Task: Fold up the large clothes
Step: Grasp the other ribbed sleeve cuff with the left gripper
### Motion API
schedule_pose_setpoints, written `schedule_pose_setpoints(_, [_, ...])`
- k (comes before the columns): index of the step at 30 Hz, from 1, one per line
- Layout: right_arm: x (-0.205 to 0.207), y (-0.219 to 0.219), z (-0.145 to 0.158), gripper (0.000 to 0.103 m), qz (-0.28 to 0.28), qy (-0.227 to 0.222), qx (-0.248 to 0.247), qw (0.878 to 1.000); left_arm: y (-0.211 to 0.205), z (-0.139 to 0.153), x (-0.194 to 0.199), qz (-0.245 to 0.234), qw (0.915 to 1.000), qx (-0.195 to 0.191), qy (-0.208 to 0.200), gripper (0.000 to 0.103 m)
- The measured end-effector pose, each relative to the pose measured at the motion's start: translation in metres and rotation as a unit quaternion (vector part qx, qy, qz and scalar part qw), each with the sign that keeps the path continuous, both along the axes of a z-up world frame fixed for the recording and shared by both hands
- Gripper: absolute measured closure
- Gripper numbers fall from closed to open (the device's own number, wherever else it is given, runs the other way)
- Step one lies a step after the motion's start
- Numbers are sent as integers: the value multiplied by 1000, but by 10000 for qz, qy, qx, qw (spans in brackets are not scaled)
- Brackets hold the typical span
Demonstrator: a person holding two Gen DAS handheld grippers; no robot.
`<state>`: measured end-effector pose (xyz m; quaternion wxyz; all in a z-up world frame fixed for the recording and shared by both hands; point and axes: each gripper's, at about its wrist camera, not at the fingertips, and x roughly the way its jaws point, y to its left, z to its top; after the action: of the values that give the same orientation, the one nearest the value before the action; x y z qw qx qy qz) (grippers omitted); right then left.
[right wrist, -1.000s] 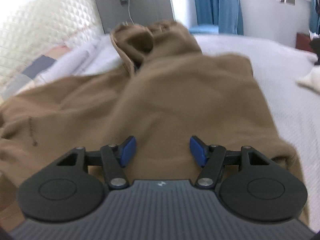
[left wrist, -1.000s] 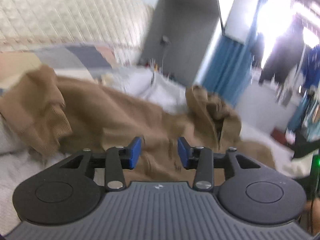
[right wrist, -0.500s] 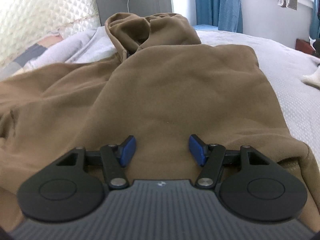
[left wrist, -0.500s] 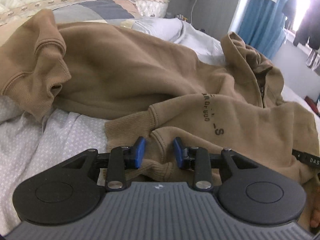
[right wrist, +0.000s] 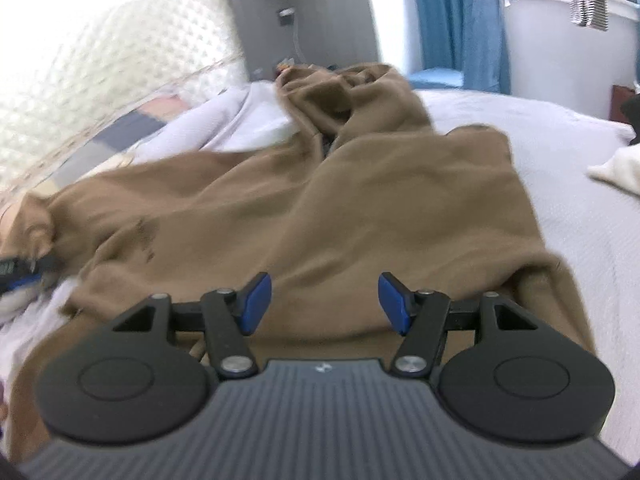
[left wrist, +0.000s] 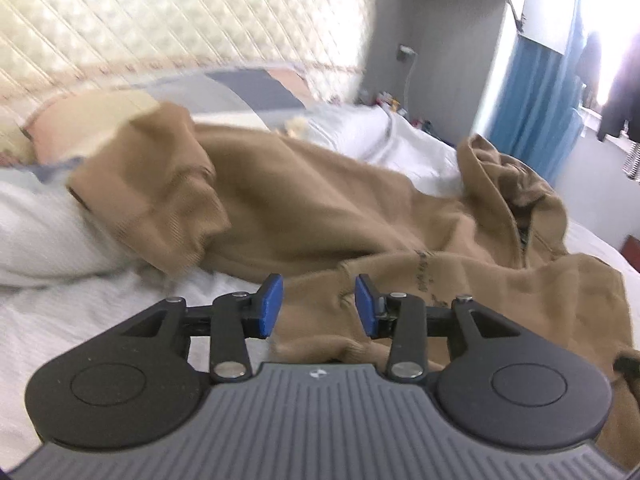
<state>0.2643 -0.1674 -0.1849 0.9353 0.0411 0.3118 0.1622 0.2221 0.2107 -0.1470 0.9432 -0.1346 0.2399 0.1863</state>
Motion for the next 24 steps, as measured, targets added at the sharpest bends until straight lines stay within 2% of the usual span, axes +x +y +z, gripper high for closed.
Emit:
schedule_pose_setpoints(4, [-8,11,-10,42,185,122,-127,9997,4,4,2,400,9988,259,-65,51])
schedule_pose_setpoints(6, [-9,14,-10,42,237,114,-140,9996,5,5,4,582,9974,416,-67,43])
schedule_pose_setpoints(8, [-6,13,-10,42,223,104,-100,9996,6,5,7,747,9956,560,-94,40])
schedule_pose_setpoints(13, [-2,12,-18,42,127,282,46,9995,4,0,26,1161,9867,1133,-70,37])
schedule_pose_setpoints(17, [5,14,-27,42,108,508,170,9985,7,-7,50,1571,9738,1643,66,33])
schedule_pose_setpoints(20, [11,20,-34,42,136,596,169,9980,14,-17,67,1866,9600,2071,264,33])
schedule_pose_setpoints(22, [16,25,-38,42,168,666,149,9975,24,-22,79,2131,9515,2158,518,33])
schedule_pose_setpoints(24, [22,30,-42,39,195,725,133,9971,36,-25,85,2315,9460,2191,582,33])
